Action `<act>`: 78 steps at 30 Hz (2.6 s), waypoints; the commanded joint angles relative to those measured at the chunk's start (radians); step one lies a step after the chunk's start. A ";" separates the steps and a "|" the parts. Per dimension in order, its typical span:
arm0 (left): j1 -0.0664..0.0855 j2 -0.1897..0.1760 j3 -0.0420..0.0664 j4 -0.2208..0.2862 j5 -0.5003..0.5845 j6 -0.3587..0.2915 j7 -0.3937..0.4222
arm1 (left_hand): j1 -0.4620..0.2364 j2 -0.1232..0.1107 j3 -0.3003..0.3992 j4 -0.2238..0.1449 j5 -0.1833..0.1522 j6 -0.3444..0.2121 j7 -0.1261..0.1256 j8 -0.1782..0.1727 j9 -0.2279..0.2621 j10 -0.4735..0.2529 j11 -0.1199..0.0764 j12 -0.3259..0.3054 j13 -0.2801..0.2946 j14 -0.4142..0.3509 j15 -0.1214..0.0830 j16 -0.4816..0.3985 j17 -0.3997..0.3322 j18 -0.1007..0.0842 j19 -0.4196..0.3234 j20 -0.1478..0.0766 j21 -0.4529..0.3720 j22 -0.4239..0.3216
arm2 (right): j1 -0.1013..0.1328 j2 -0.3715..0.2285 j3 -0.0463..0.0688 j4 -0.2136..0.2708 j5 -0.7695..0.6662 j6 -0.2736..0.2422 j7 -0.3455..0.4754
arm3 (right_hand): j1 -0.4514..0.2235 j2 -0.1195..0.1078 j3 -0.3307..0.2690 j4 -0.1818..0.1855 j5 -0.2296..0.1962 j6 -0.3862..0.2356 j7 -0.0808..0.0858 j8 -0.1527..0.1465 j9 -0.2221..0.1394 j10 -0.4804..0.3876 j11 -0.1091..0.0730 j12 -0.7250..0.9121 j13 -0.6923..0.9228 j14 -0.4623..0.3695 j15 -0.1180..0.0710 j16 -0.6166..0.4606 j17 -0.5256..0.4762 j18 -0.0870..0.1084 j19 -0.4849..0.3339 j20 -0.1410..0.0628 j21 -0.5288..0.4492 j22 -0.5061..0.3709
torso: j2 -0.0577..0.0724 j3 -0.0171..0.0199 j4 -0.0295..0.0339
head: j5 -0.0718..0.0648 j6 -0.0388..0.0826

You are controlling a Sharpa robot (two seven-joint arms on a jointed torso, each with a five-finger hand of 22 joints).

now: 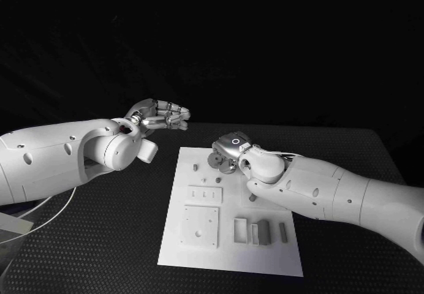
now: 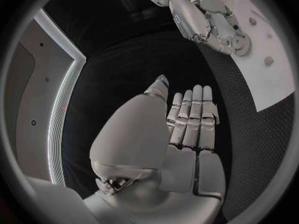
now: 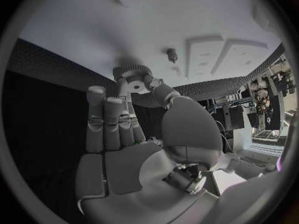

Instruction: Assemble the parts on the task board

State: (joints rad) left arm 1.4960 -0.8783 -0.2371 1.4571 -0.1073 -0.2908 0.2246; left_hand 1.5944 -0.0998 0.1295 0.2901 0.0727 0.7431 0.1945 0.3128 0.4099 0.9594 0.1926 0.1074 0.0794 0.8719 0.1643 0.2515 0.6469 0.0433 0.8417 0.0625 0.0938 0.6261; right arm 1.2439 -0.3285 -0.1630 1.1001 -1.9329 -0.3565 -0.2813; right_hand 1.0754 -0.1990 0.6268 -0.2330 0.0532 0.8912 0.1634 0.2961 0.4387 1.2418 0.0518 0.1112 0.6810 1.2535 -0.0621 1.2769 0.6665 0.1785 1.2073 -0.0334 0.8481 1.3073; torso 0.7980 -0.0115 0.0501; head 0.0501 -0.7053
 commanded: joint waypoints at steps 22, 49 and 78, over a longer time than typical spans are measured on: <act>0.002 0.002 0.001 0.002 -0.002 0.008 0.009 | -0.005 -0.002 0.003 -0.002 -0.005 -0.004 0.025 -0.005 -0.002 0.004 0.006 -0.005 -0.002 -0.001 0.000 -0.004 0.002 -0.007 -0.006 0.001 -0.005 -0.001 | -0.004 -0.006 -0.003 0.002 0.017 0.023 0.011 | 0.010 0.010 -0.002 0.002 0.004 0.015 -0.008 0.013 0.005 0.006 -0.002 -0.007 0.004 0.002 0.001 -0.002 0.003 0.083 -0.002 -0.002 -0.003 0.019 | 0.000 0.0004 -0.0005 | 0.001 -0.001; 0.004 0.000 0.001 0.004 -0.003 0.006 0.008 | -0.005 -0.002 0.003 -0.002 -0.005 -0.004 0.025 -0.005 -0.002 0.004 0.006 -0.006 -0.002 -0.001 -0.001 -0.005 0.002 -0.007 -0.005 0.001 -0.006 -0.001 | -0.007 -0.005 -0.021 0.017 0.031 0.058 0.024 | 0.001 0.001 -0.008 0.004 0.004 0.015 -0.008 0.013 0.006 0.008 -0.002 -0.010 0.004 0.001 0.001 -0.001 0.003 0.083 -0.004 0.000 -0.002 0.020 | 0.000 0.0005 -0.0007 | -0.002 -0.006; 0.005 -0.002 0.001 0.006 -0.003 0.005 0.007 | -0.005 -0.003 0.002 -0.002 -0.005 -0.004 0.025 -0.005 -0.002 0.005 0.006 -0.006 -0.002 0.000 -0.001 -0.006 0.003 -0.007 -0.005 0.001 -0.006 -0.001 | -0.007 -0.003 -0.024 0.003 0.038 0.049 0.019 | 0.000 -0.007 -0.006 0.012 0.004 -0.011 -0.005 -0.001 0.000 0.009 0.000 -0.018 0.006 -0.003 0.003 -0.003 0.004 0.083 -0.008 0.000 -0.004 0.019 | 0.000 0.0000 0.0005 | -0.004 -0.004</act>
State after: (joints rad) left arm 1.4989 -0.8814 -0.2371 1.4603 -0.1078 -0.2910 0.2242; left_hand 1.5944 -0.0998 0.1295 0.2901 0.0727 0.7431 0.1945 0.3127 0.4093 0.9631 0.1963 0.1074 0.0794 0.8719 0.1643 0.2515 0.6489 0.0433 0.8418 0.0625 0.0938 0.6262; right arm 1.2411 -0.3327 -0.1839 1.1030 -1.8969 -0.3313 -0.2712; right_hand 1.0738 -0.2006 0.6210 -0.2275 0.0534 0.8842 0.1560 0.2990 0.4389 1.2455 0.0480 0.0995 0.6853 1.2554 -0.0602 1.2770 0.6687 0.1785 1.2041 -0.0297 0.8483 1.3073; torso 0.7980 -0.0114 0.0501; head 0.0461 -0.7096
